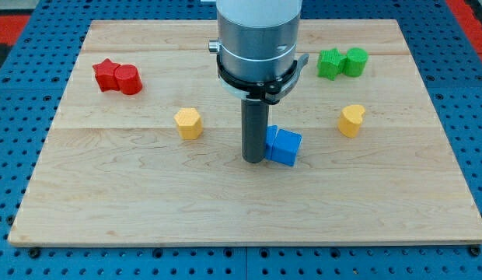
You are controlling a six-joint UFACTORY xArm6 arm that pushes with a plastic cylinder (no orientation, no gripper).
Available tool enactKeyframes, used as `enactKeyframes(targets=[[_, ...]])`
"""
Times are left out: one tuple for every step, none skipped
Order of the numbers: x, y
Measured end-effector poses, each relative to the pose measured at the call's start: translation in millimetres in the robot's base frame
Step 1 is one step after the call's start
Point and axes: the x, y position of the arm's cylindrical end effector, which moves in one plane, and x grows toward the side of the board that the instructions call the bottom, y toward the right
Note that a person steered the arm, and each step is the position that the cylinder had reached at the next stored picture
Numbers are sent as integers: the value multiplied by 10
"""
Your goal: Push yellow hexagon into yellow heart
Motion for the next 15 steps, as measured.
enactKeyframes(targets=[[0,-2],[151,-377],[223,-850],[204,-1216],[-330,-1250],[-448,-1248],[-633,-1046],[-749,-477],[-770,-64],[-769,-47],[-769,-202],[-817,-318],[-966,-321],[-1116,-158],[-1110,-18]])
